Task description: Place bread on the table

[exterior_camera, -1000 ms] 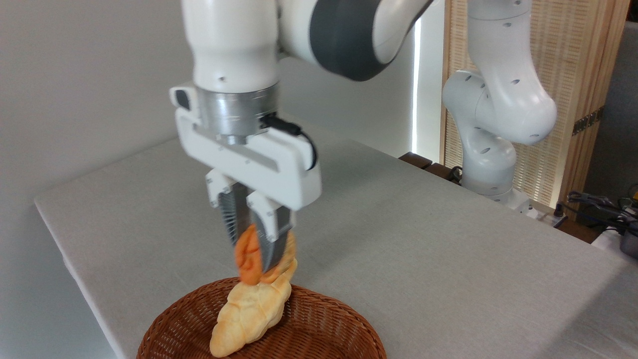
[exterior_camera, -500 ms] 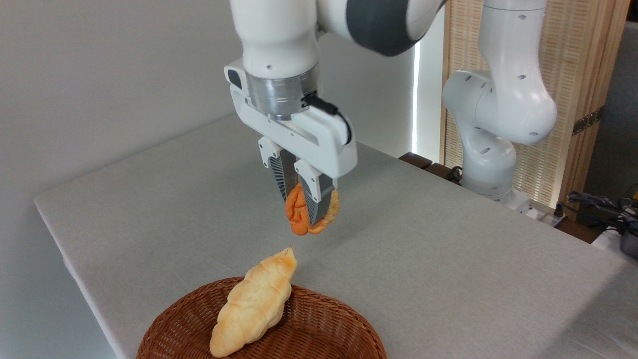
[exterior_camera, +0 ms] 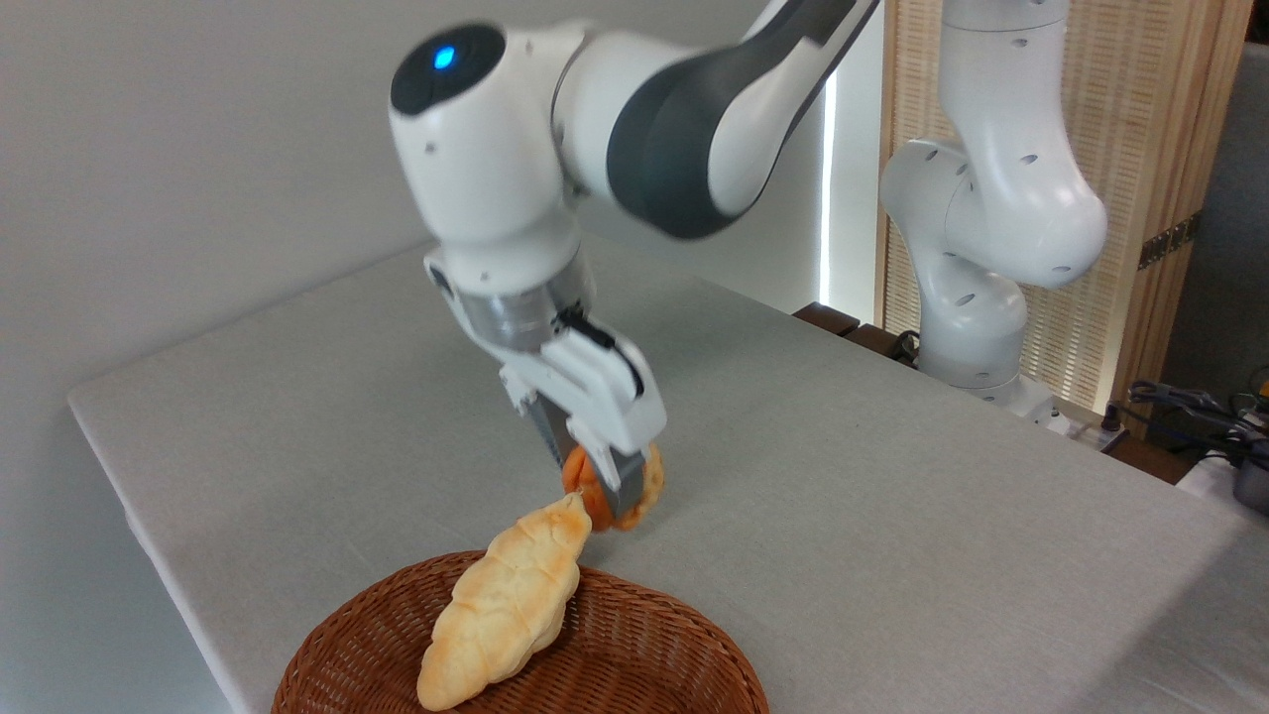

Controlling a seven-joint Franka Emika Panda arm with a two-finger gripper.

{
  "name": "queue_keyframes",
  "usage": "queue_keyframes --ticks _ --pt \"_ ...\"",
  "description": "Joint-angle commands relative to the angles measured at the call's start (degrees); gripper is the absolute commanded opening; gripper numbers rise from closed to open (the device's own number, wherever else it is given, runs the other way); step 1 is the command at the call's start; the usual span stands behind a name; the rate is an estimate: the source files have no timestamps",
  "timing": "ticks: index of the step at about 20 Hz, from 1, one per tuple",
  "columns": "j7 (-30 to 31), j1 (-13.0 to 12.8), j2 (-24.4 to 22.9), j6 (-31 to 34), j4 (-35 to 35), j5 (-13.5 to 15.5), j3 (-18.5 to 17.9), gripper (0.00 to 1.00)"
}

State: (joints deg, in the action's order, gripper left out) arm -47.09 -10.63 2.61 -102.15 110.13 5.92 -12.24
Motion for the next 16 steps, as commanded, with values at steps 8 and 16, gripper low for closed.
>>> queue_keyframes --ticks 8,16 --pt "-0.45 -0.09 2.14 -2.18 -1.76 -1.43 1.17 1.0" --pt "-0.28 0.0 1.61 -2.09 -6.6 -0.55 0.82 1.0"
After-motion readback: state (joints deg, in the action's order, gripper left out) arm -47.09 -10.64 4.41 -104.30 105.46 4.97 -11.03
